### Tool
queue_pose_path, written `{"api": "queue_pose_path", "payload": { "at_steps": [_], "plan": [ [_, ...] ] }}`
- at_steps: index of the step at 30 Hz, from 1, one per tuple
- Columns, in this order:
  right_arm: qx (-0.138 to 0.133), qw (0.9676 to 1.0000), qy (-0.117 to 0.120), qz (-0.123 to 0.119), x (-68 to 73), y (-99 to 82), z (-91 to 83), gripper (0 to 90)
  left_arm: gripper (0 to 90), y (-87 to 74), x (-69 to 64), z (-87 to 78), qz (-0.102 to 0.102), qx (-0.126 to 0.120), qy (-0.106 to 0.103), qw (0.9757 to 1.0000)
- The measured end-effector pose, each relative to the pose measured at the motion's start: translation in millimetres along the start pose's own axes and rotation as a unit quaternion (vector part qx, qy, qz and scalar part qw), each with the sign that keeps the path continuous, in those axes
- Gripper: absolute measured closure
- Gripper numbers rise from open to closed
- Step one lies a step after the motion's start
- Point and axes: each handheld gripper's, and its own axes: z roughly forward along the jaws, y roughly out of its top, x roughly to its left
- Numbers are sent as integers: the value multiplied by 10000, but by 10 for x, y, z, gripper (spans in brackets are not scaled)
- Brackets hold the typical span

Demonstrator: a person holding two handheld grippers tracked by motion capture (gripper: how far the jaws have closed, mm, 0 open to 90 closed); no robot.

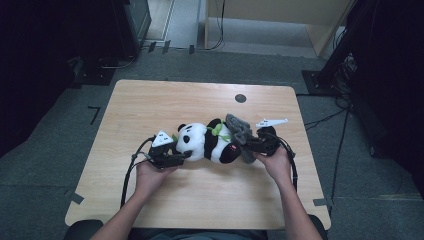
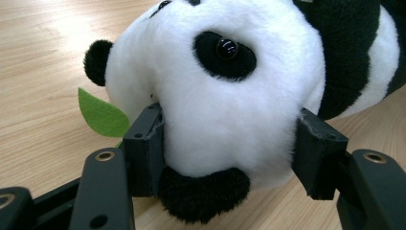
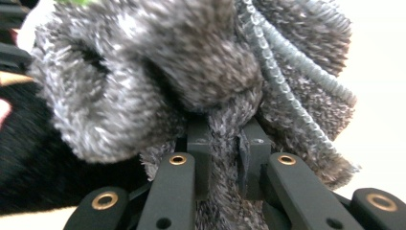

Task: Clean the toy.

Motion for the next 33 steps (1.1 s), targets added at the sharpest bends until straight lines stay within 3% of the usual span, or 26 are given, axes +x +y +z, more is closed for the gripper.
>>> {"api": "queue_pose_path", "payload": {
  "at_steps": [3,7,14,20,23,25,29,33],
  "plan": [
    [239,9996,-81,85,-24,-25,-1,805,373,1,4,-1,0,-2,-10,10000],
    [137,9996,13,245,-56,-42,-100,808,373,14,20,-1,-10,8,-37,10000],
    [-406,9991,72,78,49,58,-425,809,373,20,22,2,-6,4,-42,10000],
    [-642,9969,362,-290,311,246,-649,807,373,21,19,6,-22,-7,-32,10000],
    [-562,9955,618,-457,457,282,-637,805,374,26,19,8,-39,4,-31,10000],
    [-372,9954,704,-523,544,279,-574,799,374,28,18,7,-40,21,-30,10000],
    [-247,9959,592,-640,622,212,-444,789,386,36,13,9,5,97,-39,9999],
    [-334,9963,423,-666,568,152,-441,793,390,35,23,8,-7,97,-67,9999]
  ]
}}
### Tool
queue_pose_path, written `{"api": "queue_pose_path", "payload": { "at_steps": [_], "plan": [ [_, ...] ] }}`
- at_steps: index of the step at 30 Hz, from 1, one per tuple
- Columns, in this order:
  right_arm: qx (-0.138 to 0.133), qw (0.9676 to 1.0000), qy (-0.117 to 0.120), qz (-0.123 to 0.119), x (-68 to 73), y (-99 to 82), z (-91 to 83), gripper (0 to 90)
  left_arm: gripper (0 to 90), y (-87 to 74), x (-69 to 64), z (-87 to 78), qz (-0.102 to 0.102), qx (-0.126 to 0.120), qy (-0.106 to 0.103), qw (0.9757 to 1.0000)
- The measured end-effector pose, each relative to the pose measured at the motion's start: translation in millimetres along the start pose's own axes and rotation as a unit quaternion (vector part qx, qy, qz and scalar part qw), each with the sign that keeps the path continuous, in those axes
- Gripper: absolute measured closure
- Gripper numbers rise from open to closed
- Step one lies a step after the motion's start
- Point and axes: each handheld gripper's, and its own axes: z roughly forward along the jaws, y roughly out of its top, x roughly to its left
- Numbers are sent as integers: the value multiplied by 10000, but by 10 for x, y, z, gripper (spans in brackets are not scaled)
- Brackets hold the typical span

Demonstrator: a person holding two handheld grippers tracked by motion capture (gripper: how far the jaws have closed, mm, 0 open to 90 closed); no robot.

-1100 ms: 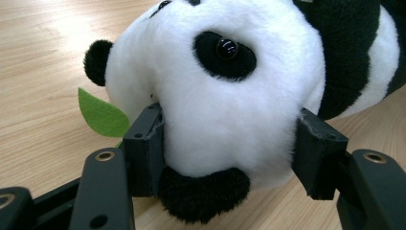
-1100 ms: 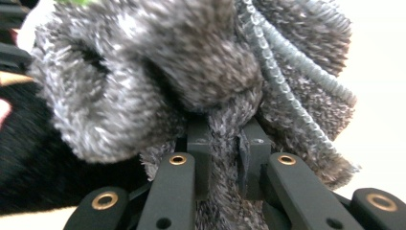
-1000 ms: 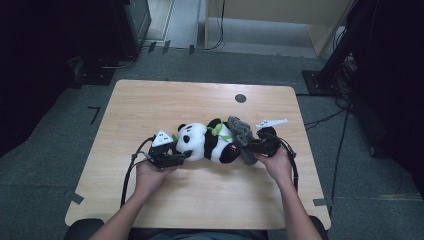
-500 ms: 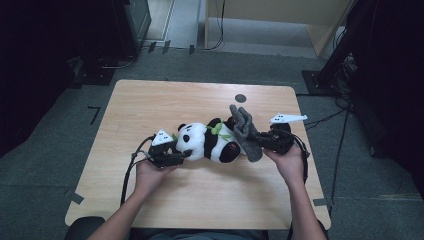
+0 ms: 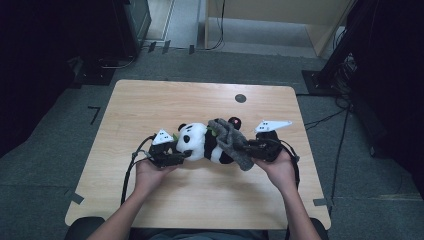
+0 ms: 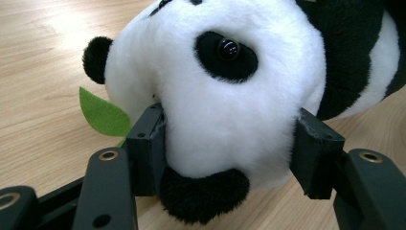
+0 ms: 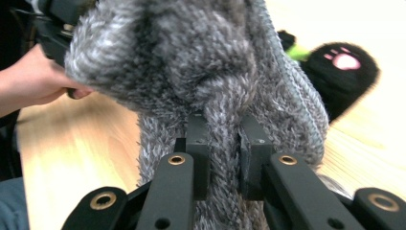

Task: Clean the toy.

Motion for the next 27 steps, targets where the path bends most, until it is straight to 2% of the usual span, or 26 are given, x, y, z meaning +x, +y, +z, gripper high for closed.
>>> {"api": "queue_pose_path", "payload": {
  "at_steps": [3,6,9,10,13,15,19,23,26,27],
  "plan": [
    [-15,9998,-108,155,-86,-57,-22,795,389,-2,-1,0,5,-5,5,10000],
    [89,9993,-214,284,-171,-124,-8,801,388,-5,-1,0,2,-11,8,10000],
    [180,9992,-5,356,-231,-180,51,805,389,-9,-5,1,30,2,13,10000],
    [241,9989,-16,392,-241,-186,67,805,389,-9,-5,1,20,2,12,10000],
    [303,9988,-106,377,-262,-213,104,806,388,-10,-4,0,14,-2,12,10000],
    [438,9982,-204,367,-277,-239,141,808,388,-12,-2,-1,17,-4,8,10000],
    [534,9975,-205,425,-335,-295,206,809,388,-13,5,-1,9,-23,-3,10000],
    [688,9959,-354,470,-395,-334,238,809,386,-17,12,1,-30,-70,-29,10000],
    [538,9964,-217,620,-443,-334,198,812,385,-20,22,-2,-65,-90,-47,9999],
    [468,9969,-228,598,-453,-325,165,814,385,-20,23,-1,-73,-98,-49,9999]
  ]
}}
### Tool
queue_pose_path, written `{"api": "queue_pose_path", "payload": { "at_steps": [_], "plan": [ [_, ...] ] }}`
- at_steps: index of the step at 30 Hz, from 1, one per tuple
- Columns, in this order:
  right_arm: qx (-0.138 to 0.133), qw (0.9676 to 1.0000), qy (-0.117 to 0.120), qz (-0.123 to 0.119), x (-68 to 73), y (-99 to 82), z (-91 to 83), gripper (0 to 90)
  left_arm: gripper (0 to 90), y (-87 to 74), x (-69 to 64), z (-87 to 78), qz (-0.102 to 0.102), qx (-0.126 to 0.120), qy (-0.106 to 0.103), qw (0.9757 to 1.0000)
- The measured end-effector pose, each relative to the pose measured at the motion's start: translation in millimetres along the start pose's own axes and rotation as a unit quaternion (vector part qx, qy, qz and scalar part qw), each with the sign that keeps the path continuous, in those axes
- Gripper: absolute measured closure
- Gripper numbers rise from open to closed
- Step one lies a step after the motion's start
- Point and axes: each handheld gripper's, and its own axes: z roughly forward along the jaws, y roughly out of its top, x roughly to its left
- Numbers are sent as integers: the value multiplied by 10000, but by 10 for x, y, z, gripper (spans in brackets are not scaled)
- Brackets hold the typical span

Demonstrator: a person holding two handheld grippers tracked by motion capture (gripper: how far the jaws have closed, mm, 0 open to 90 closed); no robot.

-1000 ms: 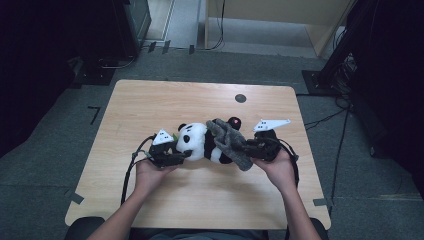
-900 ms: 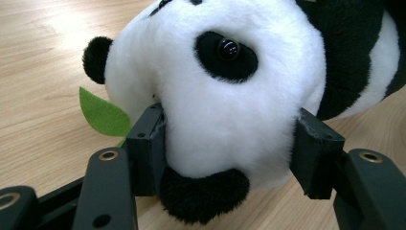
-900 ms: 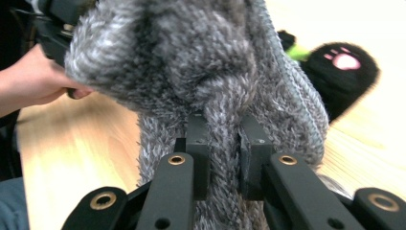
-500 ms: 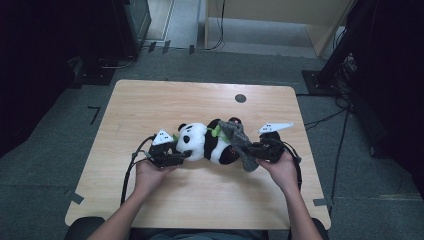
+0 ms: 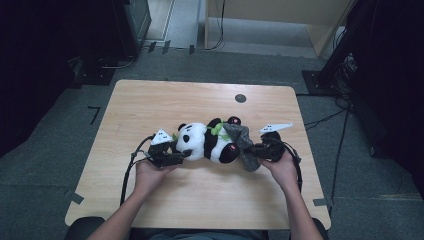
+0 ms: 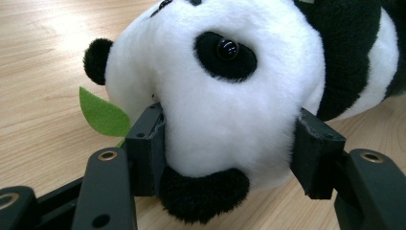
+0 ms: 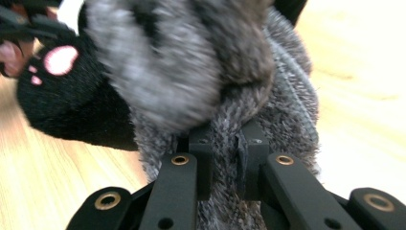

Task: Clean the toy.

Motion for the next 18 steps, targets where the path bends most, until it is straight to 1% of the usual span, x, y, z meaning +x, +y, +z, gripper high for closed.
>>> {"api": "queue_pose_path", "payload": {
  "at_steps": [6,9,12,15,18],
  "plan": [
    [-469,9988,-87,-61,18,62,-237,814,385,3,0,0,-10,5,-2,10000],
    [-627,9979,-74,-108,75,120,-333,814,385,2,0,-1,0,6,-2,10000],
    [-768,9967,-28,-258,180,204,-416,813,385,1,-3,-1,8,9,3,10000],
    [-911,9949,112,-410,307,287,-462,814,386,3,-3,0,-34,3,-8,10000],
    [-908,9939,198,-602,446,348,-447,813,386,7,-1,2,-55,-5,-13,10000]
  ]
}}
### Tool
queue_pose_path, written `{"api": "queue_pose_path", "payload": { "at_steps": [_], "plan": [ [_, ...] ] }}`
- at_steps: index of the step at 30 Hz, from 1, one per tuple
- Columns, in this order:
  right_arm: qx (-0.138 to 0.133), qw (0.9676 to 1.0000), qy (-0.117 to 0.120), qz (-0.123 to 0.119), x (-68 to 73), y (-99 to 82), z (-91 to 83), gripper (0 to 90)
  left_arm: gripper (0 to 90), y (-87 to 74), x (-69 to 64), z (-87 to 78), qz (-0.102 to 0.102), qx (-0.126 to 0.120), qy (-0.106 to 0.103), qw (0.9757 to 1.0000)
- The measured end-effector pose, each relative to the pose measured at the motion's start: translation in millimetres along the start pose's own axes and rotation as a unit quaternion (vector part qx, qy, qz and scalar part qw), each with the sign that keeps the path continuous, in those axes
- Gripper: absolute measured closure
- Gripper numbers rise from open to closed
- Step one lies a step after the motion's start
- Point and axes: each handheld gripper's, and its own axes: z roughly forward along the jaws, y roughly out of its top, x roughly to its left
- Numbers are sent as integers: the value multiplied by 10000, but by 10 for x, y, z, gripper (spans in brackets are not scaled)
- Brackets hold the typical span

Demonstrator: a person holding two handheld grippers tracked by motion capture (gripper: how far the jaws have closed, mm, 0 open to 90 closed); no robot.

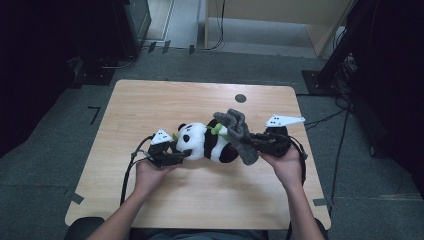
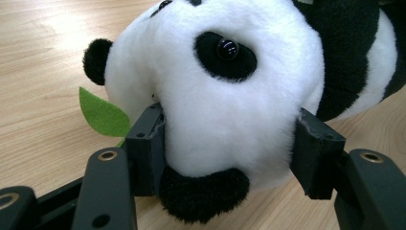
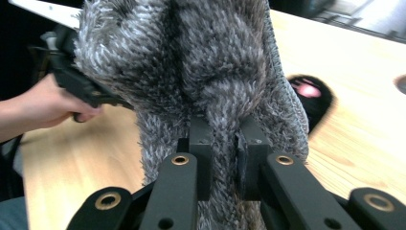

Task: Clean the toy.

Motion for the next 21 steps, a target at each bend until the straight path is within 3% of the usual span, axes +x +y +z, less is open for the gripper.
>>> {"api": "queue_pose_path", "payload": {
  "at_steps": [6,9,12,16,19,21],
  "plan": [
    [252,9994,145,-181,151,10,213,809,386,4,-8,0,-40,39,-10,10000],
    [303,9992,77,-230,148,-34,306,804,385,7,-11,0,-13,69,-9,10000],
    [277,9990,-170,-316,113,-68,328,803,385,9,-9,2,-33,65,-30,10000],
    [242,9994,-237,-80,7,-119,334,809,385,7,-12,1,5,83,-30,10000],
    [341,9983,-482,-9,-62,-161,359,815,385,6,-14,1,16,89,-27,10000],
    [351,9984,-437,97,-111,-197,382,819,385,5,-15,1,30,91,-20,10000]
  ]
}}
